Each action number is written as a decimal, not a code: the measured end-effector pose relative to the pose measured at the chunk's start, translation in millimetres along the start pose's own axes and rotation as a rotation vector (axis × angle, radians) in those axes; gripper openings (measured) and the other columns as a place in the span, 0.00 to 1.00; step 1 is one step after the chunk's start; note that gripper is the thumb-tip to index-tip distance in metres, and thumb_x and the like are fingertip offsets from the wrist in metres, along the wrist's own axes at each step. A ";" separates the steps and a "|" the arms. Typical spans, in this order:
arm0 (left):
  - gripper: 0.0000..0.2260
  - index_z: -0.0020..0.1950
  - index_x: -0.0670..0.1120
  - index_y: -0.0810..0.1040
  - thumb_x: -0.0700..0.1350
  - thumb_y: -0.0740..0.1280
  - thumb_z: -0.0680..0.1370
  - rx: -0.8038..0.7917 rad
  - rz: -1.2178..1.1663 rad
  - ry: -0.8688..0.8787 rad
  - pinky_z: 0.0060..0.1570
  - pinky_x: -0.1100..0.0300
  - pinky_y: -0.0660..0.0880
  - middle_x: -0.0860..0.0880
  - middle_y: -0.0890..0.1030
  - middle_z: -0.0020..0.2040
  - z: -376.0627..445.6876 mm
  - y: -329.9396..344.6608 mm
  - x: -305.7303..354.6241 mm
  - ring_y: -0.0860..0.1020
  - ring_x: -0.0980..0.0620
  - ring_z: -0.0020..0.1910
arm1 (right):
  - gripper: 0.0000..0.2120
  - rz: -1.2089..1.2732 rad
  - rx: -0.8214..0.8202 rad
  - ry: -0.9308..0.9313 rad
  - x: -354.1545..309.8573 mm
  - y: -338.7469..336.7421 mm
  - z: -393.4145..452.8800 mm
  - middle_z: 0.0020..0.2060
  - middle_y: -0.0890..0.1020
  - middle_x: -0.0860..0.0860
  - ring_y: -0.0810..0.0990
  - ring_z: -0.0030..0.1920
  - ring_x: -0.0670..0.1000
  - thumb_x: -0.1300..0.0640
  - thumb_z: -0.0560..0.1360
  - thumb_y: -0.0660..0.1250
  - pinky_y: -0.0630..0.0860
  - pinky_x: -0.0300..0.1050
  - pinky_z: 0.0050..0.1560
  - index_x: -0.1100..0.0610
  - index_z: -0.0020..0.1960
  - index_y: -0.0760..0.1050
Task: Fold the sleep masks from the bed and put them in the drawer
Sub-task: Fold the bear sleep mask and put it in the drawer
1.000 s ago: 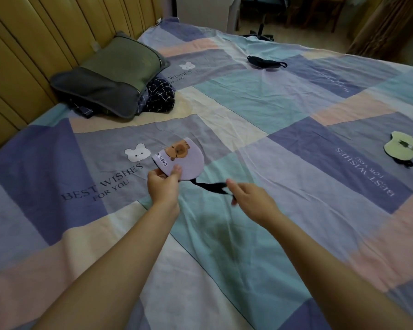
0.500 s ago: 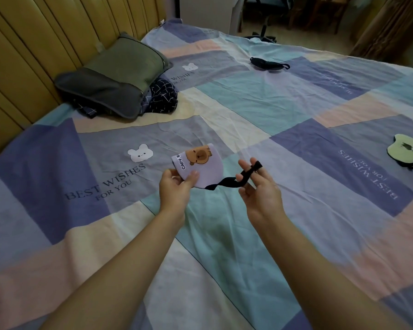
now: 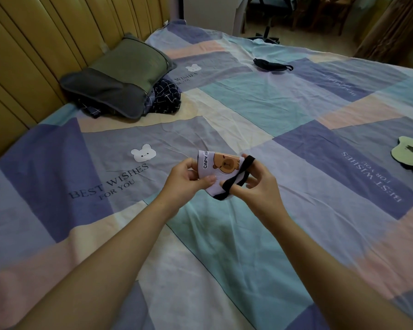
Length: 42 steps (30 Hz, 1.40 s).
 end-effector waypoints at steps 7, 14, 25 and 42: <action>0.14 0.52 0.35 0.74 0.34 0.74 0.70 -0.125 0.141 0.000 0.47 0.59 0.79 0.41 0.84 0.43 -2.9 -5.9 7.8 0.83 0.50 0.42 | 0.20 -0.152 -0.021 0.017 -1.1 1.2 -1.1 0.43 0.83 0.48 0.84 0.42 0.49 0.58 0.62 0.77 0.81 0.44 0.41 0.46 0.51 0.75; 0.11 0.50 0.36 0.77 0.35 0.74 0.70 -0.183 0.166 0.020 0.52 0.52 0.78 0.35 0.84 0.45 -7.2 -9.6 7.0 0.83 0.43 0.45 | 0.09 -0.366 0.099 -0.061 5.1 -6.6 -2.2 0.35 0.76 0.46 0.76 0.37 0.42 0.56 0.66 0.75 0.69 0.36 0.40 0.56 0.36 0.75; 0.09 0.50 0.37 0.83 0.35 0.72 0.71 -0.146 0.094 0.066 0.41 0.68 0.76 0.47 0.84 0.40 -14.2 -27.7 7.7 0.81 0.58 0.39 | 0.42 -0.164 -0.192 -0.037 -6.7 25.1 0.2 0.49 0.81 0.49 0.84 0.40 0.48 0.64 0.68 0.75 0.80 0.40 0.41 0.41 0.72 0.59; 0.20 0.59 0.48 0.78 0.49 0.76 0.69 -0.033 0.296 -0.111 0.49 0.68 0.71 0.58 0.82 0.52 -29.0 -90.9 -31.0 0.78 0.60 0.53 | 0.13 -0.016 -0.171 0.190 8.6 53.6 -1.0 0.40 0.84 0.53 0.82 0.34 0.45 0.68 0.69 0.73 0.74 0.34 0.30 0.56 0.51 0.80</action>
Point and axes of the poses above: each hand's wrist, its own z-axis towards the middle knuckle, its own y-axis out of the palm, x = y × z, the point moved 3 cm from there along z, towards the middle knuckle
